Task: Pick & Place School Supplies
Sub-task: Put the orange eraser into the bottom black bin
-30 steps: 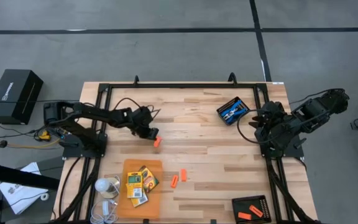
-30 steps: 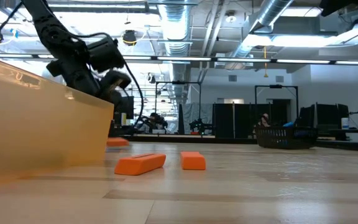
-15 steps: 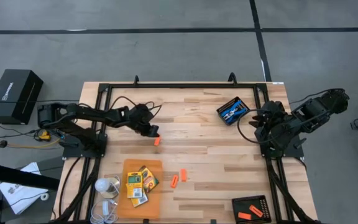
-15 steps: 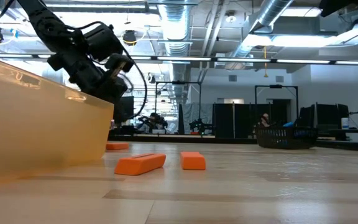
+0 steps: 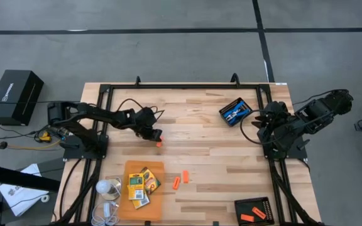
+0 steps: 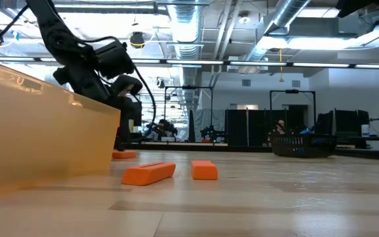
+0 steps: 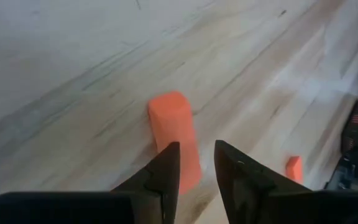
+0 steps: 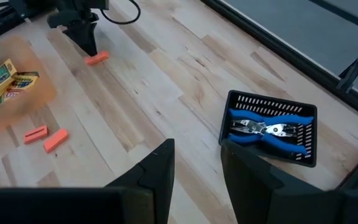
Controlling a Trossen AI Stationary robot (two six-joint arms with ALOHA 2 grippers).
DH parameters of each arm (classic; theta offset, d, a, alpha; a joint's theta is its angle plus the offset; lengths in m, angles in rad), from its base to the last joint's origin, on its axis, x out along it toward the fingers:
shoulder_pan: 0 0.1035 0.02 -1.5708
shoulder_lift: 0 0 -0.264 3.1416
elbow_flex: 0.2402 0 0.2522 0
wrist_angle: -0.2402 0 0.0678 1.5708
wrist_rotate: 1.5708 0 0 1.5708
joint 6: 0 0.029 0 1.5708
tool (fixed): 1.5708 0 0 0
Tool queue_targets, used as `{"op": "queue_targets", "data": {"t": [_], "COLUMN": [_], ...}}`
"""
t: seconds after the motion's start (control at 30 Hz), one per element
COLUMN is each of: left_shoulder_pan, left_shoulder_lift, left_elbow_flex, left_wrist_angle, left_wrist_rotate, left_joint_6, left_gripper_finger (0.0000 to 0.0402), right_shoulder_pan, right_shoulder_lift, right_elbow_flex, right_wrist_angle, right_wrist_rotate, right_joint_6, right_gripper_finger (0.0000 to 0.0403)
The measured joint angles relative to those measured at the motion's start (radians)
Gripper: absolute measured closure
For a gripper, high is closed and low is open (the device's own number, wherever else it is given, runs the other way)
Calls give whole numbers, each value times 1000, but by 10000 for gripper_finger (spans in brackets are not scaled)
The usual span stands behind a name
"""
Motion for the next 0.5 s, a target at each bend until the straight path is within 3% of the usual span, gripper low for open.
{"op": "queue_targets", "data": {"t": [0.3, 0.5], "left_shoulder_pan": [37, 40], "left_shoulder_lift": [11, 24], "left_elbow_flex": [0, -9], "left_wrist_angle": [13, -7], "left_wrist_rotate": [52, 64], "left_joint_6": [0, 7], "left_gripper_finger": [279, 284], "right_shoulder_pan": [0, 0], "right_shoulder_lift": [0, 0], "right_elbow_flex": [0, 0], "right_wrist_angle": [-1, -3], "right_wrist_rotate": [-3, -3], "right_joint_6": [12, 9], "right_gripper_finger": [280, 280]}}
